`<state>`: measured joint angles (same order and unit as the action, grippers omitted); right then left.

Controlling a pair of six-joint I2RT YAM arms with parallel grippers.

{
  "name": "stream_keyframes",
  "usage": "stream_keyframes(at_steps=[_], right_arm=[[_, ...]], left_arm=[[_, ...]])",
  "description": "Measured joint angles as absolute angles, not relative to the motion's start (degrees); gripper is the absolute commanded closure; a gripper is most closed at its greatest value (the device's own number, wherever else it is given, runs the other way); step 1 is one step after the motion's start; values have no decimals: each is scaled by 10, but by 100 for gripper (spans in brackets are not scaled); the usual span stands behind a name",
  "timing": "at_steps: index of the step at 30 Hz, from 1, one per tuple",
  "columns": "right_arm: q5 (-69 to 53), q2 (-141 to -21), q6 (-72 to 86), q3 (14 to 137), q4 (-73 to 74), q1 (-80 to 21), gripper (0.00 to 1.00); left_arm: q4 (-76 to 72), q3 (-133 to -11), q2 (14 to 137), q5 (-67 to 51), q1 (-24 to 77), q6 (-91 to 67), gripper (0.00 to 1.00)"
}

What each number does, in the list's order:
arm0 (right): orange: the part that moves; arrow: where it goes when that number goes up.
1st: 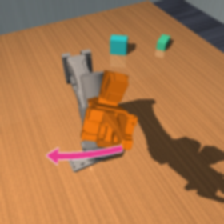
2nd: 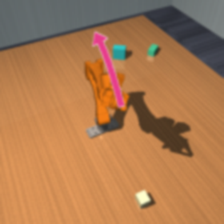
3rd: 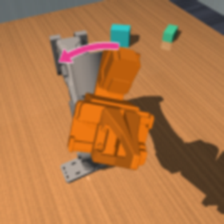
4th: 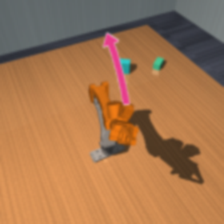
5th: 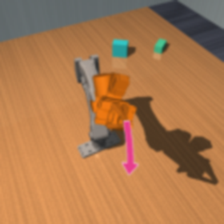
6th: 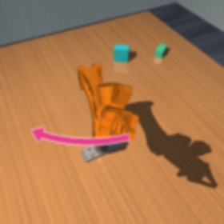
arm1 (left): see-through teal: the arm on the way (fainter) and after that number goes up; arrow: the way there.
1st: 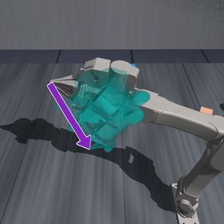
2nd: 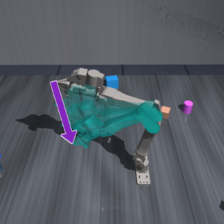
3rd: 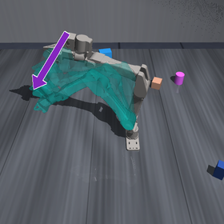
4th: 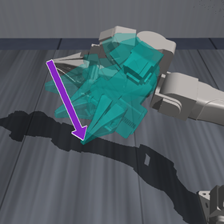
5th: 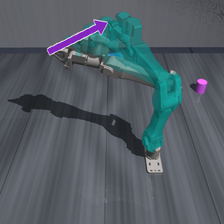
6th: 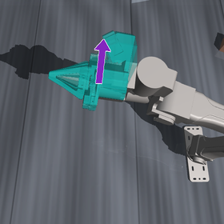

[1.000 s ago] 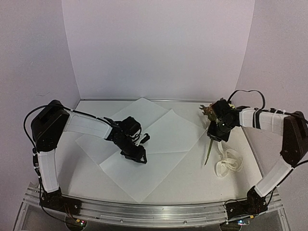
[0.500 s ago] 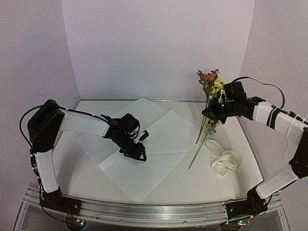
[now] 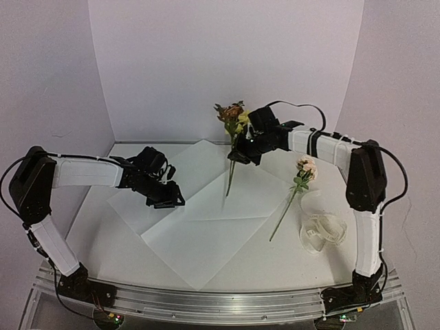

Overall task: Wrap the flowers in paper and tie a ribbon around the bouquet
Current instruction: Place the fake flower on the flattened wrapping paper.

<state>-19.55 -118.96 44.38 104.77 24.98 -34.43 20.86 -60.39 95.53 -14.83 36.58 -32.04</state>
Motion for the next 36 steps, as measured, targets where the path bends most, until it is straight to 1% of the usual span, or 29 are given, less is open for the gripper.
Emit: stream_keyframes(at_steps=[3,9,13,18,23,28,34,36], right_arm=[[-199,-1273,446,1134,262,-366,100],[-201,-1405,454,1273,277,-398,100],[-206,-1459,469,1320,275,-409,100],[-208,-1474,494,1302,278,-414,100],[-197,-1471,510,1229,257,-413,100],[-176,-1431,515,1158,241,-409,100],[-164,-1419,511,1142,243,-409,100],[-161,-1417,505,1142,247,-409,95]], left_arm=[[204,-582,957,-153,345,-331,61],[189,-577,977,-166,326,-333,64],[184,-577,997,-169,313,-333,65],[184,-577,1015,-169,299,-331,65],[185,-582,1031,-169,296,-329,66],[184,-599,1055,-173,296,-324,66],[184,-603,1061,-178,296,-324,67],[183,-603,1061,-179,296,-325,67]])
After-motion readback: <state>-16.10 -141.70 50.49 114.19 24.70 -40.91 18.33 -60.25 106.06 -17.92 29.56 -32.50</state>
